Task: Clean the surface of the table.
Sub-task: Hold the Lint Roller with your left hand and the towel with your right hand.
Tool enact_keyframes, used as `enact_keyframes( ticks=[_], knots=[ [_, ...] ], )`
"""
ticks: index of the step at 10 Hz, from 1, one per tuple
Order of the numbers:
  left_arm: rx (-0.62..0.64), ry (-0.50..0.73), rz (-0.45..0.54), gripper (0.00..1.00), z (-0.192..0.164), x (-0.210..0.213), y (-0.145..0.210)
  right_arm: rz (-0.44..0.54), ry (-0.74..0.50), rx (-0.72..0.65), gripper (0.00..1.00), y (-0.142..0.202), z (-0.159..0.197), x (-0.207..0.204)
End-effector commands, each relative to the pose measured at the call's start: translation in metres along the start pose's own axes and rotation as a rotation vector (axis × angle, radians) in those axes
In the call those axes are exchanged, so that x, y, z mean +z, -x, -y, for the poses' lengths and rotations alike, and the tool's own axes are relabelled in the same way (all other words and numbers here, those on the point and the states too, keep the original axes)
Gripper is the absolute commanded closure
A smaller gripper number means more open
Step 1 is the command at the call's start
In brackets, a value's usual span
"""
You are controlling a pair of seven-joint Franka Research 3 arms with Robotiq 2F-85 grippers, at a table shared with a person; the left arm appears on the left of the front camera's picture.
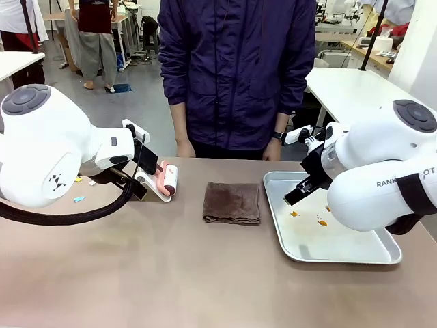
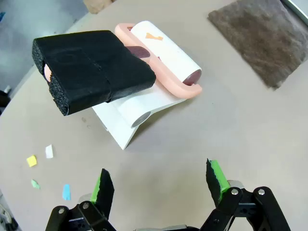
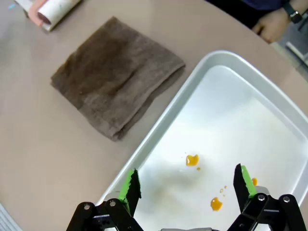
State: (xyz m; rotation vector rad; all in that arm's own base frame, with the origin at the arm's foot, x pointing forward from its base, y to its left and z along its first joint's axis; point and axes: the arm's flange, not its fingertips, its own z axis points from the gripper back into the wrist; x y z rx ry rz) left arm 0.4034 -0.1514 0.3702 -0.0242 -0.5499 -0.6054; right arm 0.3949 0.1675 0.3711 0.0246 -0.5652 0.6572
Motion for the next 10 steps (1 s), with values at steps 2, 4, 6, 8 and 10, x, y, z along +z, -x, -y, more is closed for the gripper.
enact_keyframes(
  ticks=[2, 4, 6, 8, 10],
  knots=[
    [0.0, 0.0, 0.0, 0.0, 0.0, 0.0001, 0.0, 0.0, 0.0, -0.001, 0.0, 0.0, 0.0001, 0.0],
    [0.0, 0.0, 0.0, 0.0, 0.0, 0.0001, 0.0, 0.0, 0.0, -0.001, 0.0, 0.0, 0.0001, 0.0],
    [0.0, 0.0, 0.0, 0.0, 0.0, 0.0001, 0.0, 0.0, 0.0, -0.001, 0.0, 0.0, 0.0001, 0.0],
    [0.0, 0.0, 0.0, 0.0, 0.0, 0.0001, 0.0, 0.0, 0.0, -0.001, 0.0, 0.0, 0.0001, 0.0],
    [0.0, 0.0, 0.0, 0.0, 0.0, 0.0001, 0.0, 0.0, 0.0, -0.001, 0.0, 0.0, 0.0001, 0.0]
  ],
)
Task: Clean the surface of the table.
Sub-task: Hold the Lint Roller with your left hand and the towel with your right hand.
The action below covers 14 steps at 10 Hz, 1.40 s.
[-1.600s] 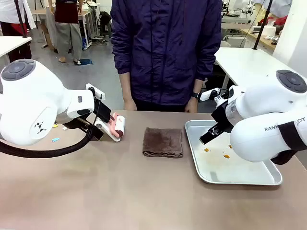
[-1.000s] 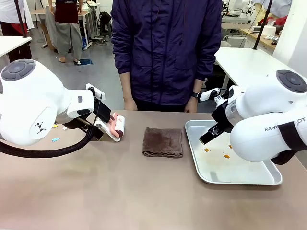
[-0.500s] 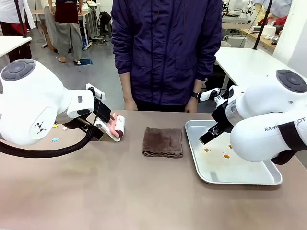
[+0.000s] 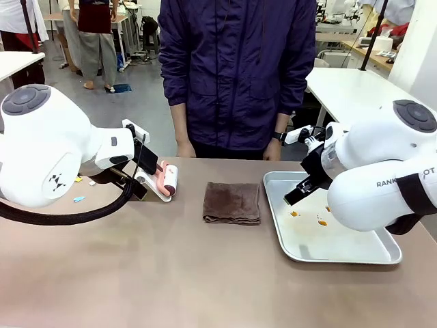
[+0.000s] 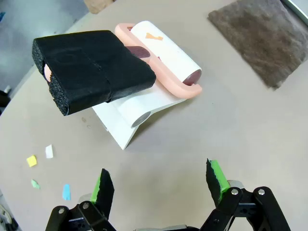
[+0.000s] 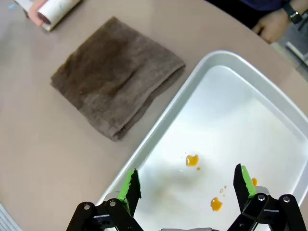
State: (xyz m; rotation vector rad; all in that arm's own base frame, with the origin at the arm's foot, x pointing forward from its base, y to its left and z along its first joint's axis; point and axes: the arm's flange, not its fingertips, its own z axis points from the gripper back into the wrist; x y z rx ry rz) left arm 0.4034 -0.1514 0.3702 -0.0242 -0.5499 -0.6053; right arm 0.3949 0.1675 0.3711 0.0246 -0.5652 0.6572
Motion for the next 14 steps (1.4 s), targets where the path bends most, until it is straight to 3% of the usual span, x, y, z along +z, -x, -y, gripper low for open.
enact_keyframes(
  ticks=[1, 2, 3, 5, 6, 7, 9, 11, 12, 14],
  knots=[
    [0.0, 0.0, 0.0, 0.0, 0.0, 0.0, 0.0, 0.0, 0.0, 0.0, 0.0, 0.0, 0.0, 0.0],
    [0.034, 0.081, 0.018, 0.0, -0.006, 0.013, 0.004, -0.053, -0.025, -0.034, 0.0, -0.003, 0.001, 0.01],
    [0.103, 0.212, -0.004, 0.0, -0.016, 0.029, 0.008, -0.131, -0.059, -0.201, 0.0, -0.011, 0.003, 0.025],
    [0.281, 0.461, -0.114, 0.0, -0.042, 0.055, 0.022, -0.131, -0.222, -0.403, 0.0, -0.009, 0.01, 0.064],
    [0.37, 0.467, -0.173, 0.0, -0.056, 0.066, 0.031, -0.122, -0.328, -0.496, 0.0, -0.002, 0.017, 0.084],
    [0.41, 0.553, -0.145, 0.0, -0.072, 0.079, 0.045, -0.075, -0.427, -0.571, 0.0, 0.011, 0.025, 0.103],
    [0.546, 0.699, 0.0, 0.0, -0.111, 0.105, 0.073, 0.065, -0.627, -0.698, 0.0, 0.048, 0.041, 0.136],
    [0.725, 0.848, 0.28, 0.0, -0.156, 0.136, 0.112, 0.144, -0.698, -0.862, 0.0, 0.102, 0.067, 0.157],
    [0.789, 0.857, 0.422, 0.0, -0.172, 0.15, 0.133, 0.192, -0.735, -0.931, 0.0, 0.133, 0.086, 0.163],
    [0.85, 0.805, 0.488, 0.0, -0.179, 0.163, 0.158, 0.305, -0.775, -1.024, 0.0, 0.185, 0.116, 0.179]
  ],
)
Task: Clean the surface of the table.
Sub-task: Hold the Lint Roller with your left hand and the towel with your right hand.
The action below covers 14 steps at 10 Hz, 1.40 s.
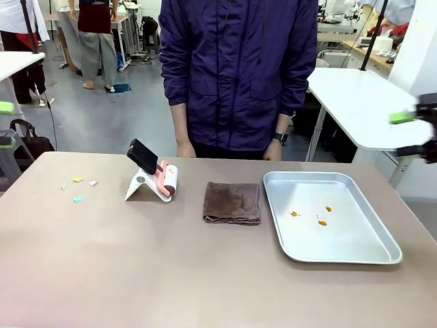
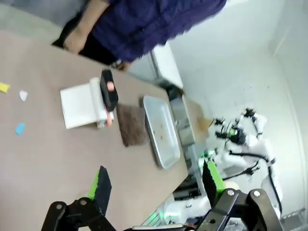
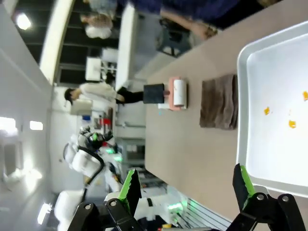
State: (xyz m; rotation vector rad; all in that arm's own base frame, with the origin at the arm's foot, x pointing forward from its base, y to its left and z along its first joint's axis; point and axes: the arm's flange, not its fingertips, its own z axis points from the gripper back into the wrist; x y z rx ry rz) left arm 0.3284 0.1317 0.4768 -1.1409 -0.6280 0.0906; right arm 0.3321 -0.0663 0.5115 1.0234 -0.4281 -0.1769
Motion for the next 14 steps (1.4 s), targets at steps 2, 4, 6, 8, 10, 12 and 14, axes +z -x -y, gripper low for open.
enact_keyframes(
  ticks=[2, 4, 6, 8, 10, 12, 14],
  knots=[
    [0.018, -0.004, 0.122, 0.0, -0.018, 0.007, 0.035, 0.128, -0.096, -0.067, 0.0, 0.096, 0.082, 0.044],
    [0.113, -0.071, 0.195, 0.0, -0.039, 0.018, 0.043, 0.141, -0.17, -0.123, 0.0, 0.1, 0.117, 0.057],
    [0.17, -0.09, 0.231, 0.0, -0.043, 0.002, 0.047, 0.107, -0.217, -0.083, 0.0, 0.104, 0.134, 0.056],
    [0.153, -0.084, 0.193, 0.0, -0.057, 0.036, -0.003, 0.135, -0.196, -0.082, 0.0, 0.108, 0.143, 0.06],
    [0.153, -0.084, 0.193, 0.0, -0.057, 0.036, -0.003, 0.102, -0.194, -0.12, 0.0, 0.043, 0.141, 0.111],
    [0.153, -0.084, 0.193, 0.0, -0.057, 0.036, -0.003, 0.102, -0.194, -0.12, 0.0, 0.043, 0.141, 0.111],
    [0.17, -0.086, 0.207, 0.0, -0.058, 0.034, -0.005, 0.084, -0.171, -0.114, 0.0, 0.046, 0.148, 0.108]
  ],
)
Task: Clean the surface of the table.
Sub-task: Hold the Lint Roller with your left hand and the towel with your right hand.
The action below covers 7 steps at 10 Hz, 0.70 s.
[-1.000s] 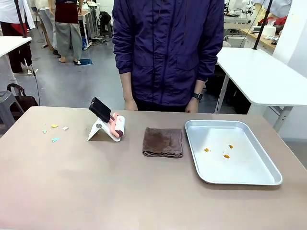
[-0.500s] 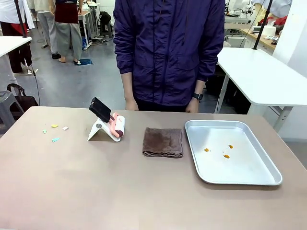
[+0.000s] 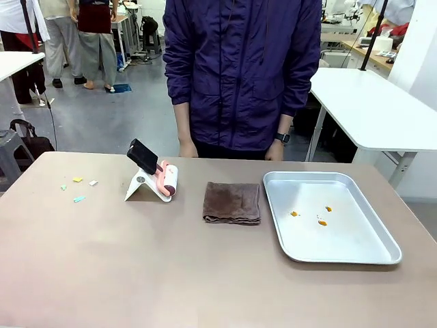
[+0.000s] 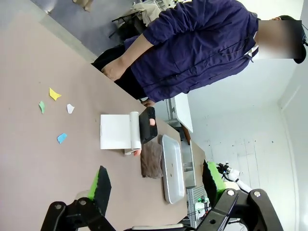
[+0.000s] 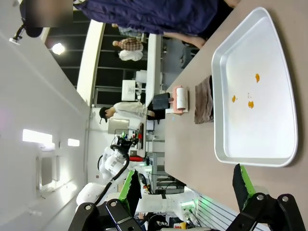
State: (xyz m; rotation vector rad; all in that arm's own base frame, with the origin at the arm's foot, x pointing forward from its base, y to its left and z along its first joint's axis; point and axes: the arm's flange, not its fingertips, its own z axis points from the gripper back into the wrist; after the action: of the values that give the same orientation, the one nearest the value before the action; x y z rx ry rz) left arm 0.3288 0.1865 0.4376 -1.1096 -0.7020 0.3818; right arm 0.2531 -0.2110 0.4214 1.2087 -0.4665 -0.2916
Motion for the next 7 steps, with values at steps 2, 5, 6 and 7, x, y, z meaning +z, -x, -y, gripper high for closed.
enact_keyframes(
  ticks=[2, 5, 6, 7],
  knots=[
    [-0.136, -0.049, -0.101, 0.0, 0.025, -0.021, -0.008, -0.019, 0.266, 0.107, 0.0, -0.009, -0.042, -0.047],
    [-0.296, -0.135, -0.307, 0.0, 0.075, -0.093, -0.02, -0.118, 0.433, 0.317, 0.0, -0.031, -0.11, -0.152],
    [-0.312, -0.134, -0.352, 0.0, 0.086, -0.12, -0.024, -0.138, 0.465, 0.373, 0.0, -0.037, -0.12, -0.195],
    [-0.323, -0.138, -0.384, 0.0, 0.09, -0.143, -0.024, -0.216, 0.473, 0.401, 0.0, -0.04, -0.122, -0.236]
  ],
)
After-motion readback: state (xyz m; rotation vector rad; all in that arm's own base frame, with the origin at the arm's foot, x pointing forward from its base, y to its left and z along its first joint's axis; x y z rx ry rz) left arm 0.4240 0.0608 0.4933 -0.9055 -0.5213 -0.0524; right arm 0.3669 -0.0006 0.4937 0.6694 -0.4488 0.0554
